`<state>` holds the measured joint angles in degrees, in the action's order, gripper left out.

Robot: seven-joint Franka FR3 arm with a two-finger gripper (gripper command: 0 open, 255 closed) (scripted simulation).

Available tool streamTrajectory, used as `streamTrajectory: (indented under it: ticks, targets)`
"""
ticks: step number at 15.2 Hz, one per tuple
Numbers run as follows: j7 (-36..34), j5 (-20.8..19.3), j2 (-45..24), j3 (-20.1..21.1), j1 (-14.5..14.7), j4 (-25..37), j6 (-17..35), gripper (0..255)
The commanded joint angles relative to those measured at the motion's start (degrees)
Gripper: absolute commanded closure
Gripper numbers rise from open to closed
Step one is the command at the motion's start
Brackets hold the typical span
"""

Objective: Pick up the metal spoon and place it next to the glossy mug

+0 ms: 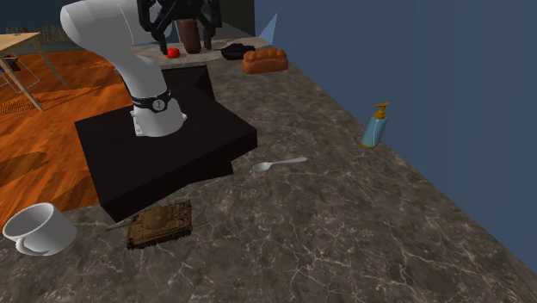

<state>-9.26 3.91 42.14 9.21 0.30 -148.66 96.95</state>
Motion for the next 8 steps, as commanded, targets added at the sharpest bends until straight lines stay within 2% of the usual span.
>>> streamTrajectory:
  ticks: [1,8]
  targets:
    - [-2.4,1.4,-2.2,1.9,0.5,-2.0,4.0,0]
    - [-9.6,4.3,-14.1,7.6,1.1,-5.7,18.3,0]
